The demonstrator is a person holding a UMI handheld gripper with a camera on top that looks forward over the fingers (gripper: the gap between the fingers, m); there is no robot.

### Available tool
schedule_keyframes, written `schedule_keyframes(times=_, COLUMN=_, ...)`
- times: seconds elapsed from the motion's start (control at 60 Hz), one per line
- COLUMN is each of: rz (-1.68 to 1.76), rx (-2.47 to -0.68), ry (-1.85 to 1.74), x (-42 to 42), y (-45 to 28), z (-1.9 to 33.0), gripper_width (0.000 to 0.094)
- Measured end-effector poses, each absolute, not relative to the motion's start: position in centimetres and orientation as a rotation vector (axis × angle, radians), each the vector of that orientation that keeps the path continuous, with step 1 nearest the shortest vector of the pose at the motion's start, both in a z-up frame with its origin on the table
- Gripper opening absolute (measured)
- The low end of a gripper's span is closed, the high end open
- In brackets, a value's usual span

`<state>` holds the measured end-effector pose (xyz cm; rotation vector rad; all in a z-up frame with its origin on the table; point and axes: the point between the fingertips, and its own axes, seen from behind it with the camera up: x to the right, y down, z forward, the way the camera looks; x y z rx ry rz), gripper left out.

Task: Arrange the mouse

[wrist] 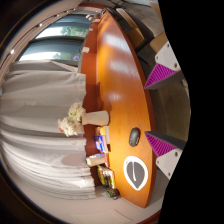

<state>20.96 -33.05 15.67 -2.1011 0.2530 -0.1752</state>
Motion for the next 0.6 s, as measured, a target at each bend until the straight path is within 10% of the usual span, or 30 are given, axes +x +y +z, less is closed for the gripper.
schedule_keyframes(times=0.6, rz=-0.07, rx=-2.265, ry=0.052, x=14.7, y=-12.3, z=-0.4, gripper_width=0.0853)
